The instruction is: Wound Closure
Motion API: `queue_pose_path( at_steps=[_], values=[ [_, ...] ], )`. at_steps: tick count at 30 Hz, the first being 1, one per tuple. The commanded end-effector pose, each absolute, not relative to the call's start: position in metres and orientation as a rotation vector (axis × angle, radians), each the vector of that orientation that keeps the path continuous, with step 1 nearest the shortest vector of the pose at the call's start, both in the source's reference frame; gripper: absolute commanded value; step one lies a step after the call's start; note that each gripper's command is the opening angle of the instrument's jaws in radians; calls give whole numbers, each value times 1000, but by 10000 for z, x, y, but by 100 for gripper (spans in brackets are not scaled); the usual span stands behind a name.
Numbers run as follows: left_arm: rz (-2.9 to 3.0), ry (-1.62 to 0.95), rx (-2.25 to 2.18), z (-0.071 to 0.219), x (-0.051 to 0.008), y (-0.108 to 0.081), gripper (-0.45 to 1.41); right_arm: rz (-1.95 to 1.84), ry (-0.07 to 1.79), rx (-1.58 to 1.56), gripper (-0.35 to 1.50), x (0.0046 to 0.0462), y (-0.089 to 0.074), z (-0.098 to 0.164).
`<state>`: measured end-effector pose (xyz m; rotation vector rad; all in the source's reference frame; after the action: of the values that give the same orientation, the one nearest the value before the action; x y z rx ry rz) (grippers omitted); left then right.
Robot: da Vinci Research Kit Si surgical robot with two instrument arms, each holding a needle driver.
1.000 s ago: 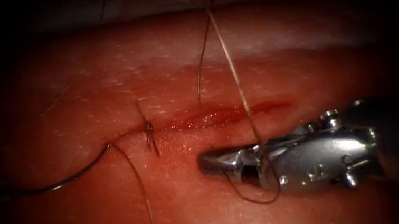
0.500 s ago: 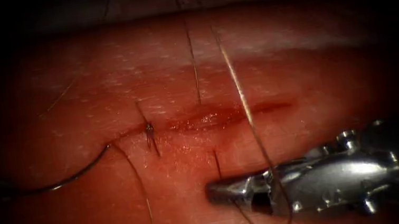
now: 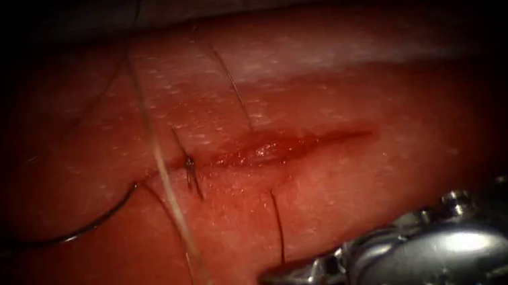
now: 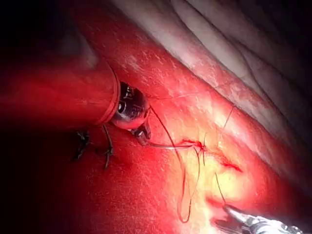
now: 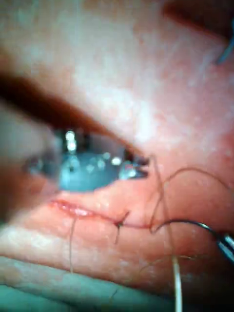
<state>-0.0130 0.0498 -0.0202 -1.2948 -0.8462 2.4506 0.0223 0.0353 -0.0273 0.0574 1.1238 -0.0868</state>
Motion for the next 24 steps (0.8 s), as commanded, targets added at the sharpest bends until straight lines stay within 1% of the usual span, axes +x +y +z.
queue_pose_path(
  at_steps=[1,3,6,8,9,11,14,15,16,17,20,22,23,24],
  values=[
    [2451,-847,-1297,-195,-135,499,-35,165,1078,157,94,198,367,-272],
    [2451,-845,-1297,-194,-135,498,-35,276,1039,200,94,186,376,-272],
    [2453,-841,-1295,-192,-137,497,-35,474,955,227,110,164,402,-260],
    [2454,-839,-1295,-191,-137,496,-35,525,936,230,110,166,413,-254],
    [2454,-839,-1295,-190,-137,496,-35,556,929,235,113,168,419,-250],
    [2455,-840,-1295,-190,-137,496,-35,574,922,220,136,174,434,-243],
    [2451,-844,-1292,-190,-135,496,-35,416,876,160,138,176,445,-235],
    [2451,-844,-1292,-190,-135,496,-35,361,840,156,135,175,445,-233],
    [2451,-843,-1291,-190,-136,496,-35,351,805,144,125,172,447,-233],
    [2451,-841,-1291,-189,-137,496,-35,404,794,148,120,172,449,-232],
    [2452,-833,-1289,-187,-139,494,-35,733,858,188,110,175,462,-221],
    [2452,-832,-1289,-187,-139,494,-35,924,902,257,89,178,470,-212],
    [2452,-836,-1289,-187,-139,494,-35,1066,917,299,76,181,475,-203],
    [2452,-836,-1289,-187,-139,494,-35,1136,917,318,76,185,476,-196]
  ],
)
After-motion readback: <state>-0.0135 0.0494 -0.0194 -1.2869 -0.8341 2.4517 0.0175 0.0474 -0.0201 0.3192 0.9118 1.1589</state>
